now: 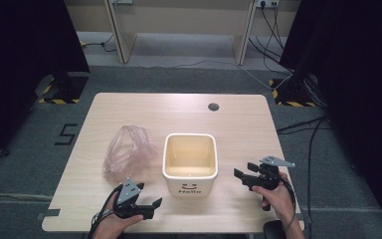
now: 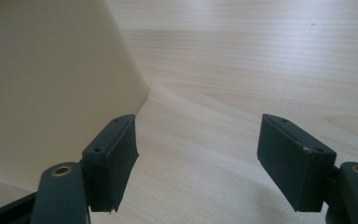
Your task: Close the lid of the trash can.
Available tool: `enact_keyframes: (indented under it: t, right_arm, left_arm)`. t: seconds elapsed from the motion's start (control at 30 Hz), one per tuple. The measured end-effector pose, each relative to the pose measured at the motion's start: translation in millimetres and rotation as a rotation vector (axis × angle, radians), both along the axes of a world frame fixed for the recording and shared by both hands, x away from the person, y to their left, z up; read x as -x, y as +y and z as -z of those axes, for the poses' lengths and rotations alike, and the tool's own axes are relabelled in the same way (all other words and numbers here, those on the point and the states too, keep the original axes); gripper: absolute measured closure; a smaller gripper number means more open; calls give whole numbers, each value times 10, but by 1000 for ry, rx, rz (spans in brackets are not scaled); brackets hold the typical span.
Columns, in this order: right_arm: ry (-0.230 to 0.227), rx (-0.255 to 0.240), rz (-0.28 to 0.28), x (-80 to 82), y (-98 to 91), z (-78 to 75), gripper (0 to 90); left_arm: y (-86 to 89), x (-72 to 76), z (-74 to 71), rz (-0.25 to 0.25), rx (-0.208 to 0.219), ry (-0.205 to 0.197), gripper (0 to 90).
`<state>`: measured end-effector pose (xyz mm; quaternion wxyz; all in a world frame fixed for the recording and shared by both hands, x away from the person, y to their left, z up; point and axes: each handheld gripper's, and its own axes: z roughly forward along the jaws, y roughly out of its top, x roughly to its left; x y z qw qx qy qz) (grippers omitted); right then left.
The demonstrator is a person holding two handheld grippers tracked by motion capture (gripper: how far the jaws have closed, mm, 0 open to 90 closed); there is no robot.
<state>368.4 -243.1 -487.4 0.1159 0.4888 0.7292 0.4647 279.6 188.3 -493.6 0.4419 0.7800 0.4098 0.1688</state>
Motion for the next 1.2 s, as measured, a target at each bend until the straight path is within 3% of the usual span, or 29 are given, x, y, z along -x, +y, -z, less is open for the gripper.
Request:
enact_keyframes:
  t: [0.5, 0.87, 1.2]
  right_arm:
    - [17, 42, -20, 116, 5, 86, 276]
    - [17, 93, -23, 218, 7, 159, 166]
    - [30, 124, -18, 268, 1, 208, 165]
  left_arm:
    - [56, -37, 207, -2, -89, 46, 156]
    - [72, -51, 284, -5, -140, 61, 156]
    - [71, -49, 315, -25, -133, 48, 142]
